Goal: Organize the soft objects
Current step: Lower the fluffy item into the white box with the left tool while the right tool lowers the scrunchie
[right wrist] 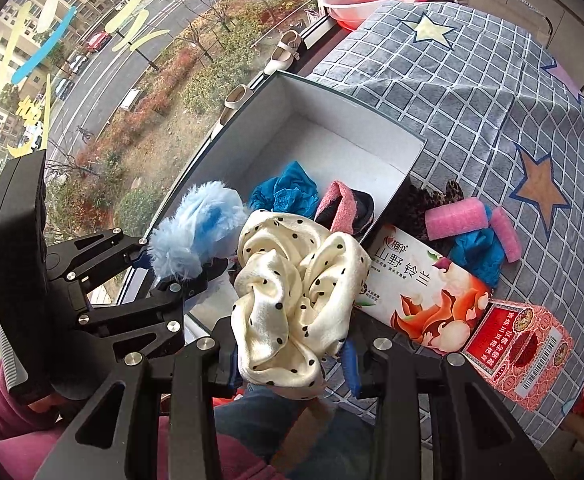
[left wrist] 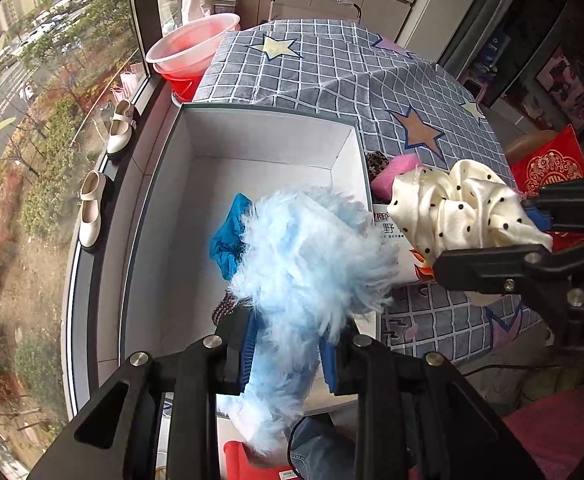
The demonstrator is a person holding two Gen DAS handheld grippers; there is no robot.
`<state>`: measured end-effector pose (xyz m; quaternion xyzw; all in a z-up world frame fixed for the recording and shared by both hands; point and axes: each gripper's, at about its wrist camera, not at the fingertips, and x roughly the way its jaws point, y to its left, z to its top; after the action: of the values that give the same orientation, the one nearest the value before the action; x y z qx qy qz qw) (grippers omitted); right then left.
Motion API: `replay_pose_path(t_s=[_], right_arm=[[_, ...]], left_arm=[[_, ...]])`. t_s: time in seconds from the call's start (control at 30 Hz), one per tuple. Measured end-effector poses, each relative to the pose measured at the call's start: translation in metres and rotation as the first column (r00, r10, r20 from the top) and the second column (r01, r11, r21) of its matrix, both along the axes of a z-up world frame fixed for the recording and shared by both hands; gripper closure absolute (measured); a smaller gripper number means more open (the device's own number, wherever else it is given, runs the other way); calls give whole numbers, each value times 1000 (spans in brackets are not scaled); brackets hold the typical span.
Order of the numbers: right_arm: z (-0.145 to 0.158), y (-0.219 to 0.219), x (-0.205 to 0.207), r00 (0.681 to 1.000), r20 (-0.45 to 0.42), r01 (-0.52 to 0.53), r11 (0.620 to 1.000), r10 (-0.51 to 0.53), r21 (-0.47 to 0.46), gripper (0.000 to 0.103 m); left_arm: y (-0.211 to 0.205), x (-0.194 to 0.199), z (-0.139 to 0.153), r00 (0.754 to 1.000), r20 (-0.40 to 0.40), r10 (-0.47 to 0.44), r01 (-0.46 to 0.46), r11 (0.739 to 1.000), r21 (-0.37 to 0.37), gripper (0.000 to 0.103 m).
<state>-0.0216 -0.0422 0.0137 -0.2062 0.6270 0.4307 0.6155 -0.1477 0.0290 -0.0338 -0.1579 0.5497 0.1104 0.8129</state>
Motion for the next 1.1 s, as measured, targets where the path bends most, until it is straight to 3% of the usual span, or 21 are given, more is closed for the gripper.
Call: replay_pose_path(t_s=[1.1], right_arm=[[-1, 2, -1, 1000, 0, -1, 1000, 1, -4, 64]], left_arm=[[5, -2, -2, 1000, -8, 12, -12, 1000, -4, 73]])
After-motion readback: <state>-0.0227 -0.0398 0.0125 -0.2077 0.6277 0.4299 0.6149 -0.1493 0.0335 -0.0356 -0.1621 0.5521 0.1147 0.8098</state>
